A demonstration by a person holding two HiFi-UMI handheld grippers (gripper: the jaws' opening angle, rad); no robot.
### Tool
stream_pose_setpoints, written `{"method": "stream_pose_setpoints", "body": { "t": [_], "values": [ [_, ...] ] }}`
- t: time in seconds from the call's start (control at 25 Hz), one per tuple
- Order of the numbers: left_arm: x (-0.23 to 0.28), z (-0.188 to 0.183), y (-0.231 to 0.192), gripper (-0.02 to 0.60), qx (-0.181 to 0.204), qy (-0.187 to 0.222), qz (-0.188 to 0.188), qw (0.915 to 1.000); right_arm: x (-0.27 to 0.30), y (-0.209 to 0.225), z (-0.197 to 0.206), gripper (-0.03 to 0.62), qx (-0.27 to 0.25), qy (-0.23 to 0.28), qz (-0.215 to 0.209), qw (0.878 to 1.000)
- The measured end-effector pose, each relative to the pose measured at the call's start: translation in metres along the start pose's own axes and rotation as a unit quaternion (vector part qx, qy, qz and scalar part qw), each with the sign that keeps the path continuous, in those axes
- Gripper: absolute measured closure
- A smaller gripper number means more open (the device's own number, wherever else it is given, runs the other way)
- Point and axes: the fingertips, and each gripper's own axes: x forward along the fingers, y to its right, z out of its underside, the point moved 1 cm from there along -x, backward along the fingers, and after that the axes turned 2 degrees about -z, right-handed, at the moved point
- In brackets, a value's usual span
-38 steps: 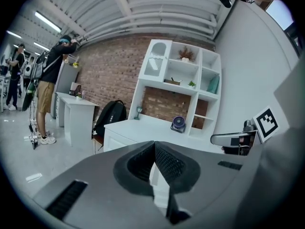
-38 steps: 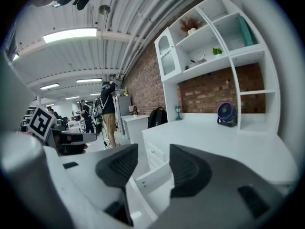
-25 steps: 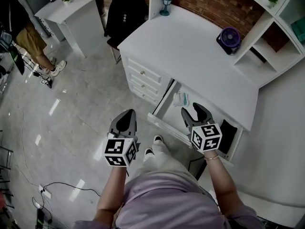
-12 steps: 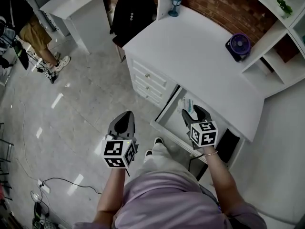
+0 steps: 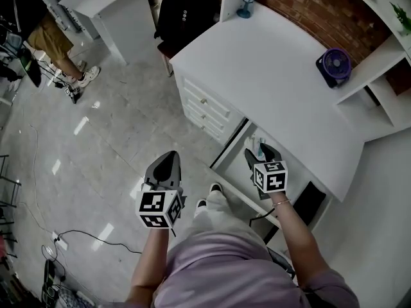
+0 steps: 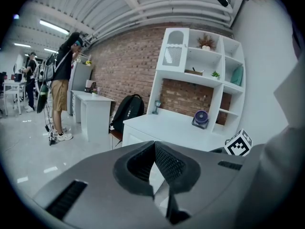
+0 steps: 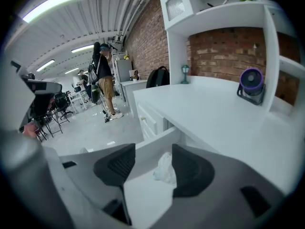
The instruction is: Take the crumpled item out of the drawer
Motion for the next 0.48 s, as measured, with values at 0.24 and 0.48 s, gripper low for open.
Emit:
{"method": "stream_pose_setpoints", "body": {
  "t": [0.24,0.48],
  "values": [
    [0.009,0.004,-0.004,0.581,-0.005,-0.009,-0.015,0.9998,0.028,0.014,0.017,0.355,-0.002,-0.038,0.002,0.999],
    [0.013,0.008,-0.009,0.581,-0.009,-0.016,-0.033,0.9993,0.051,0.027,0.033,0.33,0.001,-0.073,0.01,0.997]
  ]
}}
